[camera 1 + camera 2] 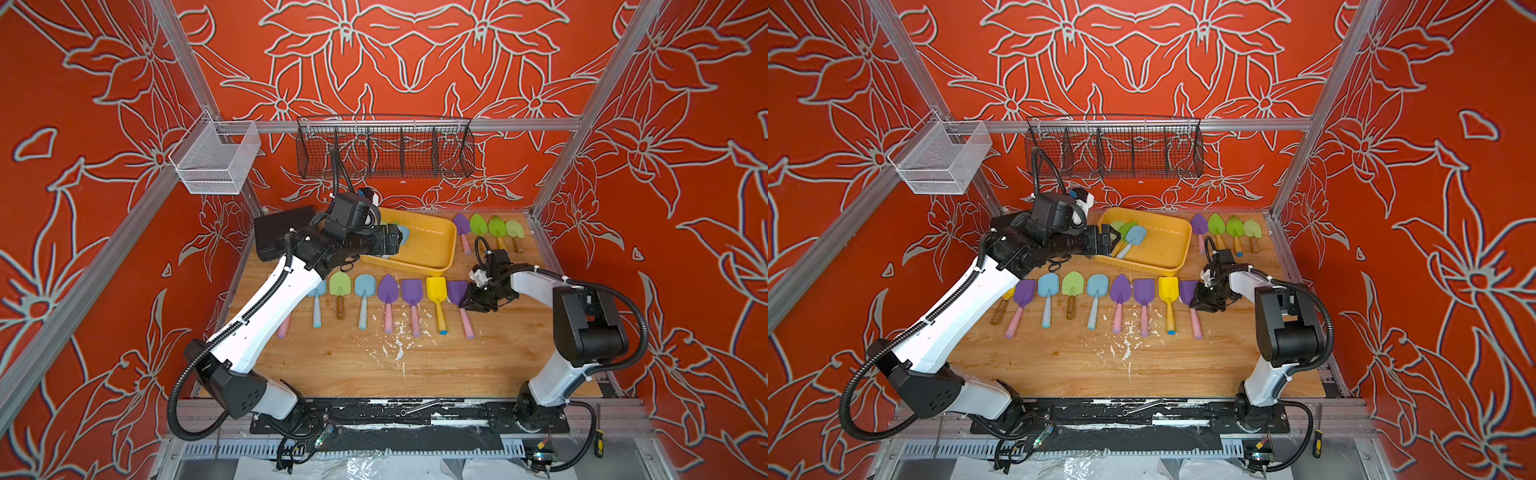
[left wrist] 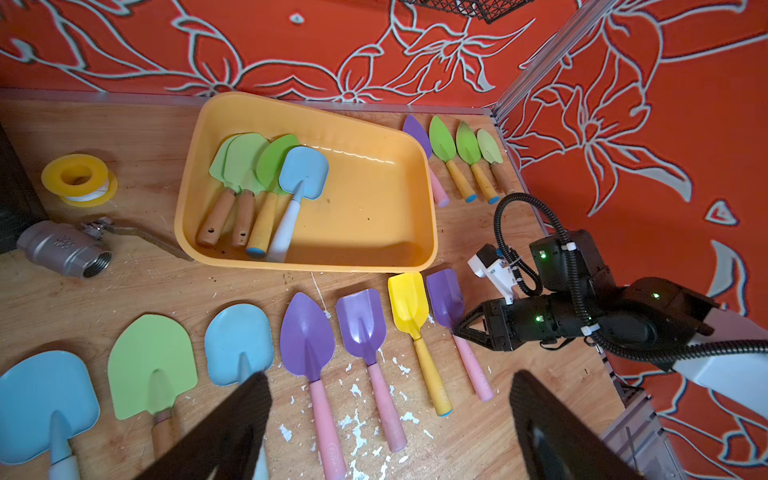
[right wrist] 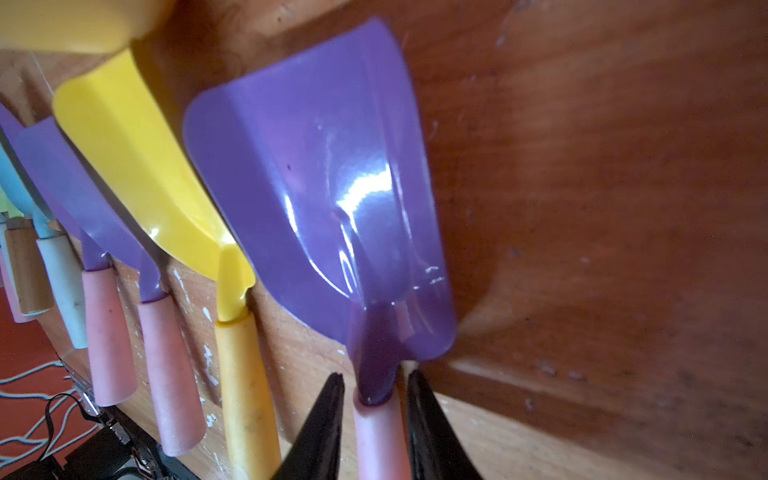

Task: Take the shovel out of the storage box
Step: Place the shovel at the center of the board, then pick up the shovel from the storage box.

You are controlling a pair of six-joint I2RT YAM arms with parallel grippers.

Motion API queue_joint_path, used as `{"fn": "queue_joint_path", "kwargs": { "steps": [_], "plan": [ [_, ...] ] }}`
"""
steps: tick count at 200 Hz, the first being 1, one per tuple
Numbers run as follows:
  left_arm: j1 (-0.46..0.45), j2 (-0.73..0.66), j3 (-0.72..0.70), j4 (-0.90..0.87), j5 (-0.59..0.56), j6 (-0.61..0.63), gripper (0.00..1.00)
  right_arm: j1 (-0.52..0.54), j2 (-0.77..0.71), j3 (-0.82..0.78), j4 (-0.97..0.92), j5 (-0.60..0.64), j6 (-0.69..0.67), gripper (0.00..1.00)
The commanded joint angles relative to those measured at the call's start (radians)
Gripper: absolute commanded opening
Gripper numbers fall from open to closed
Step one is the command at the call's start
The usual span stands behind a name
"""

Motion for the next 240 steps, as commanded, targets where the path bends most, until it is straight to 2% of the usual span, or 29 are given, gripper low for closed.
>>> {"fn": "queue_joint_path", "kwargs": {
  "steps": [1,30,54,101,132,156,179,240],
  "plan": [
    [0.008,-0.018,-0.014,-0.004,-0.032,0.002,0.90,-0.004,-0.017,0.039,-0.042,-0.004,0.011,0.33],
    [0.009,-0.019,-0.031,-0.001,-0.039,0.011,0.91,-0.004,-0.078,0.076,-0.074,-0.001,0.035,0.39],
    [0.012,0.017,-0.004,-0.043,-0.042,0.024,0.91,-0.004,-0.163,0.132,-0.104,0.007,0.046,0.48],
    [0.029,0.185,0.136,-0.149,-0.046,0.067,0.90,-0.005,-0.304,0.284,-0.148,0.001,0.051,0.82],
    [0.038,0.359,0.293,-0.228,-0.062,0.105,0.89,-0.004,-0.369,0.350,-0.119,-0.036,0.081,0.97],
    [0.044,0.509,0.422,-0.290,-0.077,0.136,0.88,-0.004,-0.361,0.410,-0.159,-0.101,0.088,0.98],
    [0.059,0.633,0.553,-0.342,-0.077,0.144,0.86,-0.003,-0.385,0.413,-0.160,-0.110,0.101,0.98],
    [0.108,0.832,0.709,-0.327,-0.019,0.140,0.82,-0.002,-0.437,0.349,-0.177,-0.122,0.120,0.98]
  ]
}}
